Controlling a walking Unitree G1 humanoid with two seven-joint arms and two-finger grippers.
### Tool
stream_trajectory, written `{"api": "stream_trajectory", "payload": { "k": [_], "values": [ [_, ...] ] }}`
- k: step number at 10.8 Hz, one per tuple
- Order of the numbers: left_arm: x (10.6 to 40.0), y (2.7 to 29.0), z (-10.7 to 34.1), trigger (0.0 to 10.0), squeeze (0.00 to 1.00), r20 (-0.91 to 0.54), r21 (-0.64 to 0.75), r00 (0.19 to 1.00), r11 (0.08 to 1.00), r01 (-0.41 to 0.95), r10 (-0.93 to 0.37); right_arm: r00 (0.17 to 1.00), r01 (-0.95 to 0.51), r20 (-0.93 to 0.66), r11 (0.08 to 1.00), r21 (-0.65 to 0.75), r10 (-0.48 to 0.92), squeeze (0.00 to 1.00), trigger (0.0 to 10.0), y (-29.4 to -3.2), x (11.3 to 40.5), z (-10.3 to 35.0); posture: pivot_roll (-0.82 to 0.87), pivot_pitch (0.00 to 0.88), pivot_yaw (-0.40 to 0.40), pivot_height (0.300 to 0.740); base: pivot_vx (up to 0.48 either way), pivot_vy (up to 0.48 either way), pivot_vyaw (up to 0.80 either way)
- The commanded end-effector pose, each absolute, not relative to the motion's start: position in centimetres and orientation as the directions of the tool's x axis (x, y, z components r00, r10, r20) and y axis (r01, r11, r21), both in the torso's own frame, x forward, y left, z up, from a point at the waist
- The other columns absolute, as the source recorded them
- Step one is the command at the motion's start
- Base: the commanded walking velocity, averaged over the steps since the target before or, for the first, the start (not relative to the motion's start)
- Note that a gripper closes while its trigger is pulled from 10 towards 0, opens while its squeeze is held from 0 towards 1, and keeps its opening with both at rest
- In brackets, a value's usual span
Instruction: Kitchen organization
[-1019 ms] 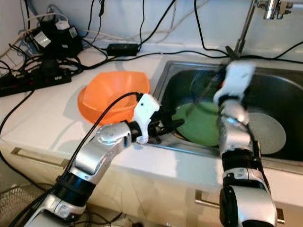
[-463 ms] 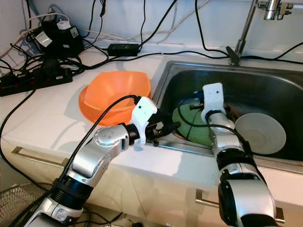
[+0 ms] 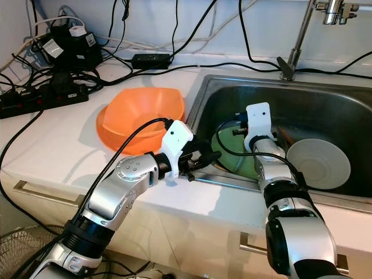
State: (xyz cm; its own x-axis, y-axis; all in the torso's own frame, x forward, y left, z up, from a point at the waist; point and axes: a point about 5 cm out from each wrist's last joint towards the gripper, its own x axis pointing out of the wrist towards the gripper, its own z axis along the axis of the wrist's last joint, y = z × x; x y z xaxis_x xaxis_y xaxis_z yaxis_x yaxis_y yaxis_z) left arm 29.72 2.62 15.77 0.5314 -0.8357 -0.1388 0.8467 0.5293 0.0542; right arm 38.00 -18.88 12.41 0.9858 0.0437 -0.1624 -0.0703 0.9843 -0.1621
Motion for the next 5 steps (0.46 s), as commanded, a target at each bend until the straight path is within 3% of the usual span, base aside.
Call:
{"api": "stream_trajectory", "payload": {
  "k": [1,4,5],
  "values": [
    [29.6,2.8,15.7,10.0,0.0,-0.149,0.058,0.537,0.535,0.843,-0.83,0.986,-0.091,-0.155,0.983,-0.162,0.066,0.0,10.0,-18.1,38.2,12.6,0.08,0.0,0.079,0.74,0.0,0.0,0.0],
    [30.2,3.0,16.9,10.0,0.0,-0.088,0.078,0.583,0.577,0.813,-0.808,0.996,-0.045,0.068,0.997,-0.061,0.049,0.0,10.0,-18.1,38.8,16.4,0.08,0.0,0.077,0.74,0.0,0.0,0.0],
    [30.9,3.5,18.1,10.0,0.0,-0.019,0.1,0.642,0.637,0.764,-0.767,0.975,-0.066,0.217,0.996,0.059,0.052,0.0,10.0,-17.7,38.8,19.2,0.08,0.0,0.079,0.74,0.0,0.0,0.0]
  ]
}}
